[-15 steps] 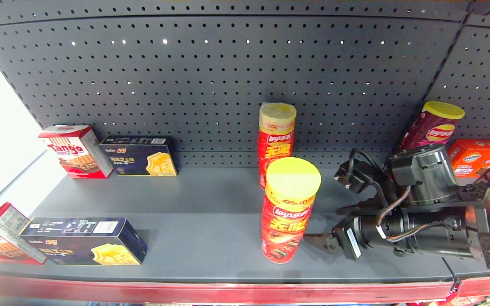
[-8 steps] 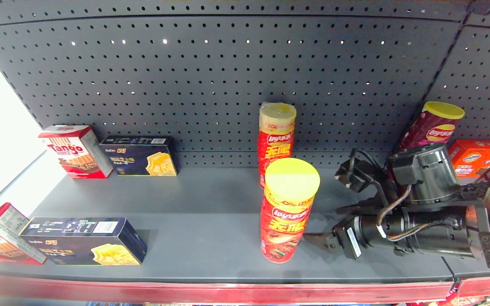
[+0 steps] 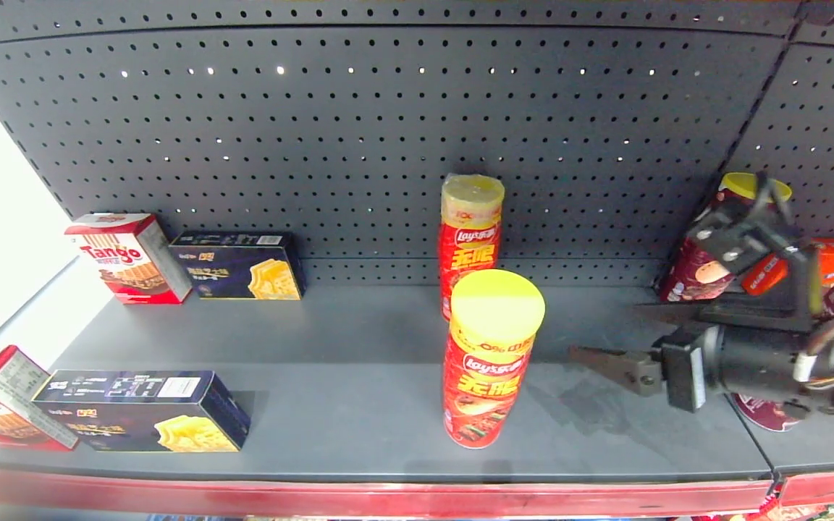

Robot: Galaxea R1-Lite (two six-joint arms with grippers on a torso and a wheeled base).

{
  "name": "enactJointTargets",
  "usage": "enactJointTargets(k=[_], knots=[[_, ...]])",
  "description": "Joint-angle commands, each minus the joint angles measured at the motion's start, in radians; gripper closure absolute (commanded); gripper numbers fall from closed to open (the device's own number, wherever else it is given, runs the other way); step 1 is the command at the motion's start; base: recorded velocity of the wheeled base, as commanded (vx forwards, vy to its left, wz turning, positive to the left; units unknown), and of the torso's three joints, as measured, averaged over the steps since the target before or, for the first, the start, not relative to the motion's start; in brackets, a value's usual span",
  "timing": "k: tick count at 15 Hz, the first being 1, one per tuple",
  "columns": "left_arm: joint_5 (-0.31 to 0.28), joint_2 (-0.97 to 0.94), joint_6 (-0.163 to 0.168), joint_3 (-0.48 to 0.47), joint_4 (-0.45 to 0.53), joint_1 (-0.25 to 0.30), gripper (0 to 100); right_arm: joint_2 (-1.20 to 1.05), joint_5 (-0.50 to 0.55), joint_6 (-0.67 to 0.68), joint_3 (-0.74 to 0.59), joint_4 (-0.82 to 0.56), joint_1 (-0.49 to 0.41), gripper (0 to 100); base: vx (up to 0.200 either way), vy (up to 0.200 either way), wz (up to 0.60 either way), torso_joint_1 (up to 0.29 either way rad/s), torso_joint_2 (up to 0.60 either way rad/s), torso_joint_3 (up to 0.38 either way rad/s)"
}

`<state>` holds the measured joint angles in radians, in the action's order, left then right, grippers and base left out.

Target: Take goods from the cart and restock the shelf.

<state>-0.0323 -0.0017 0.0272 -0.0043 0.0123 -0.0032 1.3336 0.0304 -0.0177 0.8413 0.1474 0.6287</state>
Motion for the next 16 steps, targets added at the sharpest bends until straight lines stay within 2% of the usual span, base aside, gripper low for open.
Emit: enactJointTargets(k=[1, 3, 7, 10, 11, 12, 13, 14, 16], knots=[[0.0, 0.002, 0.0, 0.0, 0.001, 0.0, 0, -0.277, 0.002, 0.001, -0.051, 0.007, -0.017, 0, 0.0, 0.0, 0.0, 0.0, 0.0, 0.0], [0.0, 0.002, 0.0, 0.0, 0.0, 0.0, 0, -0.439, 0.003, -0.001, -0.123, 0.015, -0.023, 0, 0.0, 0.0, 0.0, 0.0, 0.0, 0.0], [-0.001, 0.002, 0.002, 0.0, 0.003, 0.0, 0, -0.738, 0.034, 0.001, -0.3, 0.0, -0.112, 0, 0.0, 0.0, 0.0, 0.0, 0.0, 0.0], [-0.003, 0.002, 0.005, 0.001, 0.0, 0.0, 0, -1.022, 0.032, 0.001, -0.528, -0.058, -0.187, 0, 0.0, 0.0, 0.0, 0.0, 0.0, 0.0], [-0.003, 0.002, 0.008, 0.001, -0.002, 0.0, 0, -1.148, 0.031, 0.001, -0.628, -0.103, -0.198, 0, 0.0, 0.0, 0.0, 0.0, 0.0, 0.0], [-0.003, 0.002, 0.008, 0.001, -0.002, 0.0, 0, -1.148, 0.031, 0.001, -0.628, -0.103, -0.198, 0, 0.0, 0.0, 0.0, 0.0, 0.0, 0.0], [-0.003, 0.002, 0.017, 0.001, -0.002, 0.0, 0, -1.292, 0.032, 0.002, -0.735, -0.169, -0.198, 0, 0.0, 0.0, 0.0, 0.0, 0.0, 0.0], [-0.003, 0.002, 0.017, 0.001, -0.002, 0.0, 0, -1.334, 0.036, 0.002, -0.791, -0.197, -0.198, 0, 0.0, 0.0, 0.0, 0.0, 0.0, 0.0], [-0.004, 0.002, 0.016, 0.001, 0.0, 0.0, 0, -1.334, 0.048, 0.002, -0.794, -0.201, -0.201, 0, 0.0, 0.0, 0.0, 0.0, 0.0, 0.0]])
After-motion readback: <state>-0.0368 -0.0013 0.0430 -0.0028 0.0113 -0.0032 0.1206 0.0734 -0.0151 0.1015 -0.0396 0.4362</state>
